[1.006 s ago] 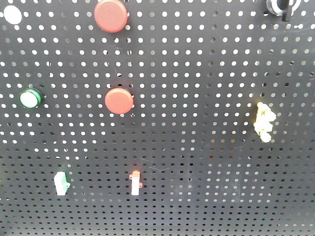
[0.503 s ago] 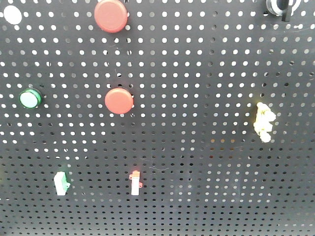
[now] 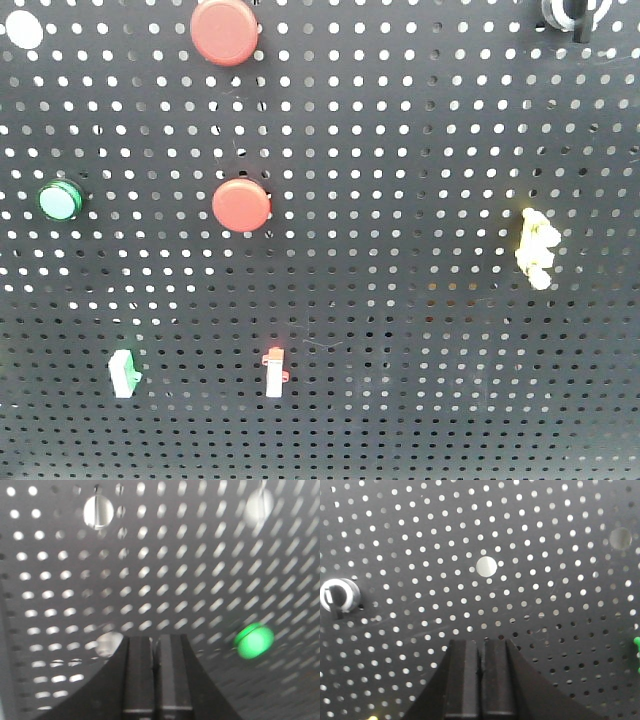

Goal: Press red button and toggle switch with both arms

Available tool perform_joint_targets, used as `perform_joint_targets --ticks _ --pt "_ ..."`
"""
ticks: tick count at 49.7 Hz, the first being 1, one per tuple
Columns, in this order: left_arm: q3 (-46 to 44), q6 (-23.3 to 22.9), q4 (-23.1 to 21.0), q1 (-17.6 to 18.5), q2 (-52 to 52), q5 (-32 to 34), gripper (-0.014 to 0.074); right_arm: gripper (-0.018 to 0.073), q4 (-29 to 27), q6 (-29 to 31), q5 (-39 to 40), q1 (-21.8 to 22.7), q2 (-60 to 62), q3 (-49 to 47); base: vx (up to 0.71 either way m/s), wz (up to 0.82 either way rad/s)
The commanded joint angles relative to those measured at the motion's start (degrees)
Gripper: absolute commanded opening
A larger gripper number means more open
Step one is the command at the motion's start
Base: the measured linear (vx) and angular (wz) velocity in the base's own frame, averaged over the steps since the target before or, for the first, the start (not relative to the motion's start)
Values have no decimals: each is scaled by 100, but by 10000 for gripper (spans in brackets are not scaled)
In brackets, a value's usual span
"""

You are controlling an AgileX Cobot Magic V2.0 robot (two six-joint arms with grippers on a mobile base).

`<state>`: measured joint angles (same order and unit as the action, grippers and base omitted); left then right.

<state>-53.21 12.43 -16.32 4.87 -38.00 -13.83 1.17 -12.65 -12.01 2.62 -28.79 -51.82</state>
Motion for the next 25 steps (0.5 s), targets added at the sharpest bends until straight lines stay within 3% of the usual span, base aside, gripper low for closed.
perform_joint_targets --ticks 1,5,13,18,22,25 --pt "-401 133 -517 153 -162 265 1 -3 -36 25 408 40 -75 -179 0 0" --pt "-675 699 -970 442 -387 17 1 -3 -36 25 375 40 -75 -173 0 0" --pt "-1426 2663 -2435 1307 -1092 -585 1 -3 -36 25 325 40 -105 -173 0 0" --pt "-1884 3626 -3291 1709 -1551 -716 1 -3 -36 25 307 40 -144 -173 0 0" --pt "-2273 4041 -3781 2013 -1926 -731 1 -3 -36 25 278 40 -169 -173 0 0" --pt "-2548 4204 -3914 2231 -2213 -736 1 -3 -18 25 241 40 -175 -173 0 0"
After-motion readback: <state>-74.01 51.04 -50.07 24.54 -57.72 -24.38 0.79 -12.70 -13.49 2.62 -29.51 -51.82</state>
